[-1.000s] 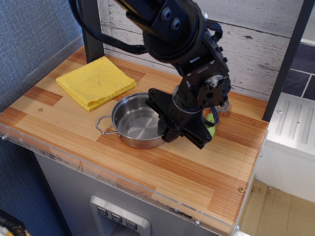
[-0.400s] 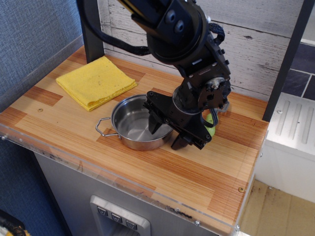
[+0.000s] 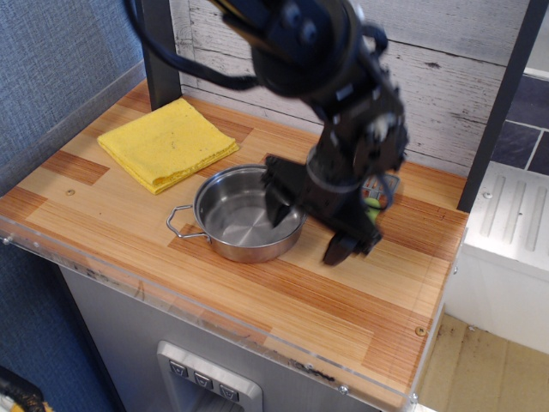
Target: PICK UP THE VESSEL AND PUT ANOTHER SIDE OF THE TABLE
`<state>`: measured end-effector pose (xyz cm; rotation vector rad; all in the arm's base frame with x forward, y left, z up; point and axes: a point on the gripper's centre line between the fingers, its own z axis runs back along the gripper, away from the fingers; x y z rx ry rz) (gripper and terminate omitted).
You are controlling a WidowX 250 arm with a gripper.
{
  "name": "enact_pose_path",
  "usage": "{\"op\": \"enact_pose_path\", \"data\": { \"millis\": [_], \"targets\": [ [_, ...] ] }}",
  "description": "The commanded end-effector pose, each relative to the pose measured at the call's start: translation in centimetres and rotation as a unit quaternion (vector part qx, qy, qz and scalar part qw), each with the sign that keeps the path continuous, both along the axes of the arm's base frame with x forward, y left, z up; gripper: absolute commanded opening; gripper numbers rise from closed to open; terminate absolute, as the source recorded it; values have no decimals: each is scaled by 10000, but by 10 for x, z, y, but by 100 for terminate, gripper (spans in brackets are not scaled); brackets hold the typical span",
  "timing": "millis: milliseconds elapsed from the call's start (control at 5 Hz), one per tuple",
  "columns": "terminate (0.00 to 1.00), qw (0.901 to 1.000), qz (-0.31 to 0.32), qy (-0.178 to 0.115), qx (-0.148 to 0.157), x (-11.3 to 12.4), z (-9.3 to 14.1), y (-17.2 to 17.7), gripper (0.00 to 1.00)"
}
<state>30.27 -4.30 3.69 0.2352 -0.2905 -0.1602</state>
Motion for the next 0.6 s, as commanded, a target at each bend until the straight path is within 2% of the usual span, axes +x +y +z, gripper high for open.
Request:
{"op": "enact_pose_path", "data": {
  "millis": [0, 200, 400],
  "targets": [
    [0, 9949, -97, -506, -866, 2, 58, -1, 100],
    [0, 9869, -40, -547, -1518, 2, 70, 1, 100],
    [0, 9869, -40, -547, -1518, 2, 70, 1, 100]
  ]
}}
